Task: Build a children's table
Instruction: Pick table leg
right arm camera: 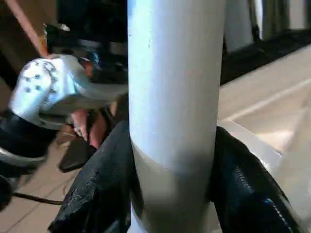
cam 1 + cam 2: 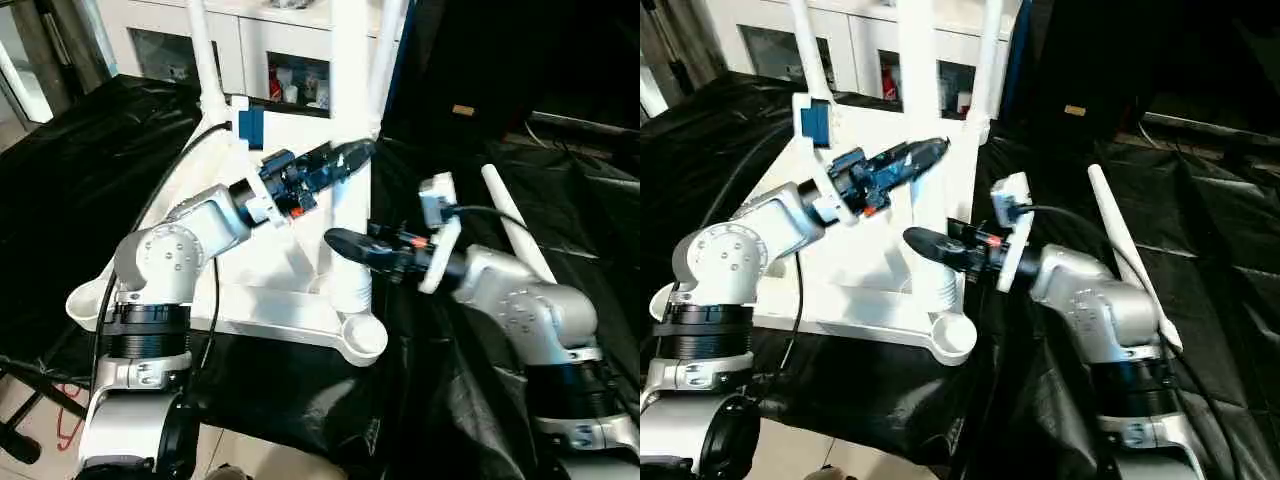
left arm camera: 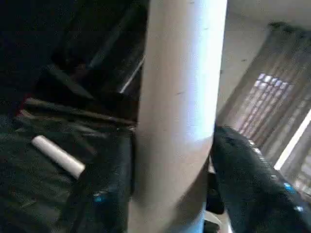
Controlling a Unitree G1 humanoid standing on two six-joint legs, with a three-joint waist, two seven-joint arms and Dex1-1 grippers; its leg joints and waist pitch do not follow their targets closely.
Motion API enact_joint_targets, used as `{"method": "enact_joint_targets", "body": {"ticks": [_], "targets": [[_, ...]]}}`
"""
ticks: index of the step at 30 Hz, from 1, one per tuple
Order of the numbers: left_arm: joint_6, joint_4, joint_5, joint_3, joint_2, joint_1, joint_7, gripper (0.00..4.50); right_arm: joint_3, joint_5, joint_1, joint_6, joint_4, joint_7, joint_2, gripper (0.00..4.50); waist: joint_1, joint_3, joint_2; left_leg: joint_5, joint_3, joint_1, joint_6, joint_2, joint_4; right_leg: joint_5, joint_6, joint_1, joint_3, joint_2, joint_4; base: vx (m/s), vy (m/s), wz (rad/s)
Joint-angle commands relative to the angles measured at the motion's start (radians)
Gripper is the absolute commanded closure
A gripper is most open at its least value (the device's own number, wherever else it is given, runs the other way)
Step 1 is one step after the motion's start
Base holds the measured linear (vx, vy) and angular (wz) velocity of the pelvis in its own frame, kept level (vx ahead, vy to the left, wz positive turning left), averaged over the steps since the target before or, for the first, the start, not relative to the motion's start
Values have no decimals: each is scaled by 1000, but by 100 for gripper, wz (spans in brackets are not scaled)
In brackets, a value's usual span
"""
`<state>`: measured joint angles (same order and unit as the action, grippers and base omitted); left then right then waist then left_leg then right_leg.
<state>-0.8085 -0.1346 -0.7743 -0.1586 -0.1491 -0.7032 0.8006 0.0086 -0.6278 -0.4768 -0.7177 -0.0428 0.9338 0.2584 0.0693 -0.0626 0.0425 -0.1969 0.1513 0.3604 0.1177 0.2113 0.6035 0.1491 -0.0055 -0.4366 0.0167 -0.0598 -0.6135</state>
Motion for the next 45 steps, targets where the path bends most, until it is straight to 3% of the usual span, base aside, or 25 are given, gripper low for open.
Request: {"method": "enact_joint_targets", "body": {"ticks": [1,6,12,13,15,16,17,20,24,31,35,43,45], "targets": [[-2,15,-10,15,10,-10,-5,228,-14,-13,-11,-10,17,2,7,264,4,77,-2,-103,23,6,-35,-10,-62,185,-205,81,-16,-38,62,0,0,0],[28,-10,-1,1,30,-22,-30,257,-5,-8,-18,-3,20,2,15,266,6,78,4,-95,23,6,-31,-11,-62,220,-179,80,-16,-37,65,0,0,0],[42,16,5,-4,41,-15,-65,265,3,-4,-24,-5,21,-1,22,266,9,80,8,-72,22,8,-37,-10,-60,197,-178,80,-16,-37,61,0,0,0],[46,21,11,-2,42,-14,-72,265,5,2,-25,-4,19,-6,23,210,10,80,9,-73,23,7,-37,-9,-60,199,-178,80,-16,-37,61,0,0,0],[58,29,23,4,42,-12,-85,265,4,7,-29,-8,10,-23,20,196,11,80,9,-72,23,6,-37,-9,-61,199,-178,78,-16,-37,61,0,0,0],[76,34,47,13,41,-11,-103,265,4,11,-33,-9,3,-35,18,196,11,80,8,-74,23,6,-37,-9,-60,198,-178,79,-16,-37,61,0,0,0],[110,34,102,33,41,-13,-150,265,8,46,-43,11,-18,-80,9,179,12,81,15,-65,22,6,-35,-6,-61,198,-169,78,-16,-37,63,0,0,0],[159,32,190,61,49,-18,-235,265,13,131,-83,37,-89,-221,-28,163,8,79,11,-77,23,6,-12,-9,-62,251,-140,76,-16,-38,66,0,0,0],[176,59,243,90,58,-15,-300,266,4,162,-115,6,-137,-332,-64,162,4,80,10,-77,21,7,1,-10,-63,242,-131,75,-17,-36,64,0,0,0],[202,89,309,151,47,-25,-318,266,13,184,-133,-15,-156,-360,-72,162,9,84,12,-36,23,8,-16,-10,-60,111,-170,78,-17,-35,51,0,0,0],[208,88,322,161,45,-30,-318,266,54,226,-134,15,-171,-352,-46,162,13,82,9,-56,24,6,-11,-10,-60,140,-169,78,-18,-37,54,0,0,0],[218,76,340,168,49,-41,-331,266,73,235,-125,-9,-156,-348,-46,162,13,82,10,-66,23,7,-6,-11,-60,161,-157,78,-18,-36,56,0,0,0],[218,76,341,170,48,-41,-328,266,79,237,-123,-11,-155,-347,-50,188,13,82,8,-64,23,7,-7,-11,-60,152,-162,77,-18,-36,55,0,0,0]]}}
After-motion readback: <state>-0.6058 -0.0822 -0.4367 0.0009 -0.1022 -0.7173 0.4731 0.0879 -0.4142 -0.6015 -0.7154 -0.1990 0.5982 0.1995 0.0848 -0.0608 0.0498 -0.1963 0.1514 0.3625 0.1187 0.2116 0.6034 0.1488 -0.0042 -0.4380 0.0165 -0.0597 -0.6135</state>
